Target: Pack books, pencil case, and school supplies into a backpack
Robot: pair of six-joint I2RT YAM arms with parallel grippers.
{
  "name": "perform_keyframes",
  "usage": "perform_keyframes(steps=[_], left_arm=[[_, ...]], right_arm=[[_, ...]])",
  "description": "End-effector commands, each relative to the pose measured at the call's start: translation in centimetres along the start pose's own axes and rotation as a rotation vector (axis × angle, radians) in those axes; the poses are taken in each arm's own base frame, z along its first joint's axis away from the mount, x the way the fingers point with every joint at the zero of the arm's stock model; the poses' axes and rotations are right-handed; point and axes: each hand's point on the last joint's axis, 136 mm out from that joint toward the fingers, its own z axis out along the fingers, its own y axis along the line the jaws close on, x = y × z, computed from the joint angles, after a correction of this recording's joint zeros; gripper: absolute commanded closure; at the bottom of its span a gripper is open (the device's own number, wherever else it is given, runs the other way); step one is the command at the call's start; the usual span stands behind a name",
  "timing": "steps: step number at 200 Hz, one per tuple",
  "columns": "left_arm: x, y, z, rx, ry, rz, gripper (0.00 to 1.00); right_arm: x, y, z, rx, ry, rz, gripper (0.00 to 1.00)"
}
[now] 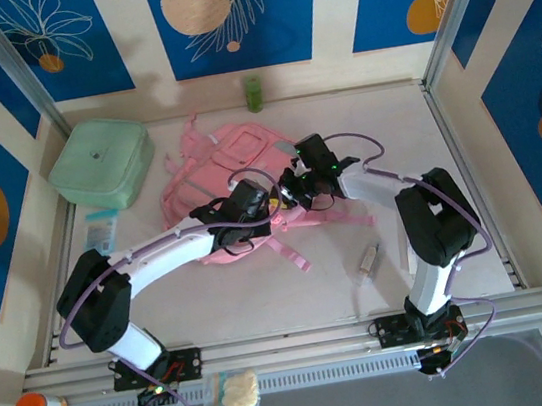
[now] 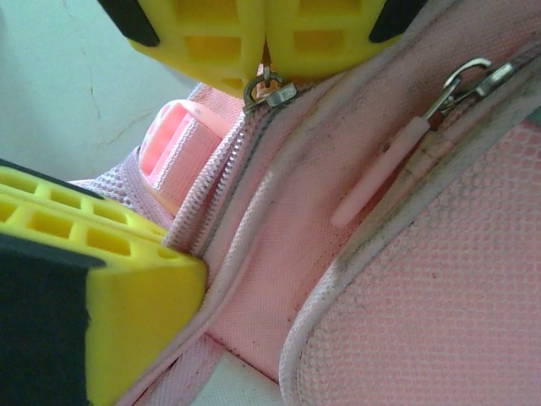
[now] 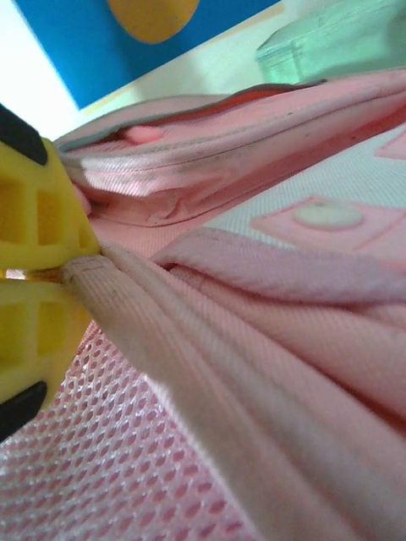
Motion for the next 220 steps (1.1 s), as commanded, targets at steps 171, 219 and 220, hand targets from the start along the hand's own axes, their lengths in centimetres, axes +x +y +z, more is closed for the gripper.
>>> perform_keyframes(steps=[171, 219, 220], left_arm=[[1.7, 0.3, -3.9, 0.136, 0.04, 0.036, 1.0], [2.1, -0.2, -3.7, 0.159, 0.052, 0.035, 1.0], [2.1, -0.2, -3.7, 0.16, 0.052, 0.035, 1.0]], right_arm=[[2.4, -0.8, -3.6, -0.039, 0.019, 0.055, 0.39], [2.5, 0.2, 0.9, -0.006, -0.019, 0.089, 0.49], [2.5, 0.2, 0.9, -0.004, -0.021, 0.086, 0.5]])
